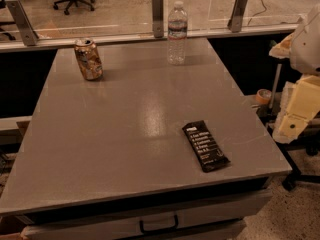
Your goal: Knock orange can over
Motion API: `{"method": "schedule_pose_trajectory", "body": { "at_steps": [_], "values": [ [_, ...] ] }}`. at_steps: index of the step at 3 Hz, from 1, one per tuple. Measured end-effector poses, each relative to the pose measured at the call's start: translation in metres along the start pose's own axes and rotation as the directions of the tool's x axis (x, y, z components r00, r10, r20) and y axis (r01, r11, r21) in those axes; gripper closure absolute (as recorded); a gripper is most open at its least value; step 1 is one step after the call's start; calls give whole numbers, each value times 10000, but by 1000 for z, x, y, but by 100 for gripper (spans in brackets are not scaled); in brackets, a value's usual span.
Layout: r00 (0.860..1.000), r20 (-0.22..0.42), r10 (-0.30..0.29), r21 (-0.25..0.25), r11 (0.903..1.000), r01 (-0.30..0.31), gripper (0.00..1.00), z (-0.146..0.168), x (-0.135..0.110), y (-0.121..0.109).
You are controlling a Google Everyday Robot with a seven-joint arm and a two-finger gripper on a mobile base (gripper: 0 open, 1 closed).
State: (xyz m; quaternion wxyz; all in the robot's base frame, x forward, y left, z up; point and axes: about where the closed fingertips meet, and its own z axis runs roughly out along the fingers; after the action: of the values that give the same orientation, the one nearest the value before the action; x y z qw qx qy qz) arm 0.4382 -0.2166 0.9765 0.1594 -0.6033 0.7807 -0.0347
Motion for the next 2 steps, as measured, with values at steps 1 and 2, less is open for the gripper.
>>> {"method": "schedule_pose_trajectory", "body": {
  "at_steps": [1, 2],
  "values": [
    [10000, 2, -1, 2, 10000, 1, 0, 0, 0, 0],
    [9997, 239, -110, 3, 9999, 110, 0, 5, -9, -3]
  ]
}}
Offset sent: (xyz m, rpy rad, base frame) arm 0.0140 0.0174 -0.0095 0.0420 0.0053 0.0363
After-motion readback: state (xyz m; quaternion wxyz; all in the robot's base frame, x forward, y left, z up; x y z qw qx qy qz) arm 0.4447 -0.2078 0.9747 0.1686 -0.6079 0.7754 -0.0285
